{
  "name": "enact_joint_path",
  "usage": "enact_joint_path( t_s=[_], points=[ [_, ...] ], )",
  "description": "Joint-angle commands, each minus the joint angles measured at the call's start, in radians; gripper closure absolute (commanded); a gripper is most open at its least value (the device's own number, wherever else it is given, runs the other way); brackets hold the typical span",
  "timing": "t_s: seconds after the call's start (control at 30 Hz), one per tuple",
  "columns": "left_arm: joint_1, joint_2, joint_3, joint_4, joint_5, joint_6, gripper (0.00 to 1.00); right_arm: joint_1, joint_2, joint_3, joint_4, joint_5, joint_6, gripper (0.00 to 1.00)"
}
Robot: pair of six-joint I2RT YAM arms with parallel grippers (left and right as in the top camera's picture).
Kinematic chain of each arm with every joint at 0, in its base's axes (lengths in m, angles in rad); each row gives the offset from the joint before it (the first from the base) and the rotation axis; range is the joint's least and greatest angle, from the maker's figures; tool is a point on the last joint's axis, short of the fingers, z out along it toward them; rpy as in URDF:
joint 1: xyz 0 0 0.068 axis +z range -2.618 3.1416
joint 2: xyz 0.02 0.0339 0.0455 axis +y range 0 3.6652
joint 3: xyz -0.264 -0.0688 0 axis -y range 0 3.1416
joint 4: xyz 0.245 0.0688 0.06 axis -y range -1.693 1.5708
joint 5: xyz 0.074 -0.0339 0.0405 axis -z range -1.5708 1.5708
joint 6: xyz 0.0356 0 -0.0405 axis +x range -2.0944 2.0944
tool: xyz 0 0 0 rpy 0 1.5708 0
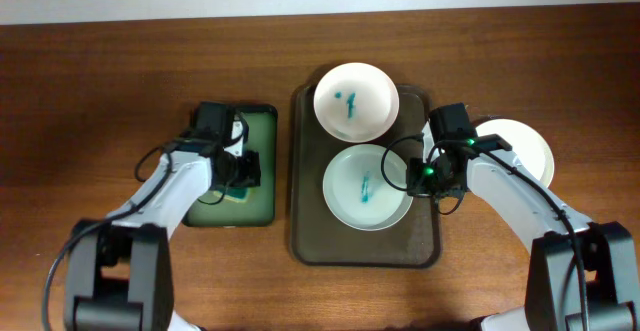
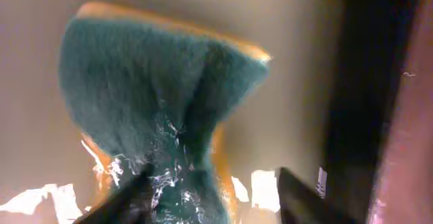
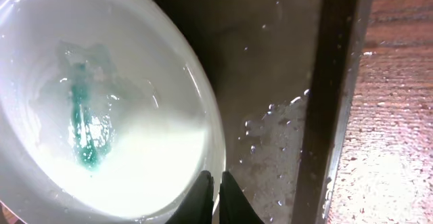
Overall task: Clean dirty plates on tray and stack at the side
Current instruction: 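Grip the bottom plate's rim with right gripper and tilt it up, then lift the sponge with left gripper and bring it to the bottom plate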
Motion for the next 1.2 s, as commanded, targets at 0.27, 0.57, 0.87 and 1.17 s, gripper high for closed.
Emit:
enact_joint_path(
  t_s=[0.27,0.57,0.87,1.17],
  points=[
    [-0.003,0.060,0.151,-0.154,0.036,0.006,0.42,0.003,-0.006,0.011,-0.010,0.023,0.002,0.91],
    [-0.008,0.146,0.092,-0.104,-0.056,0.005,0.67,0.004,-0.006,0.011,-0.010,0.026,0.002,0.91],
    [-0.014,0.068,0.359,-0.295,-0.023,0.006,1.00,0.004,-0.006,0.011,0.006,0.108,-0.025,0.92],
    [-0.029,0.064,0.403,-0.327,0.001,0.012,1.00,0.004,-0.006,-0.020,0.062,-0.027,-0.164,0.77]
  ],
)
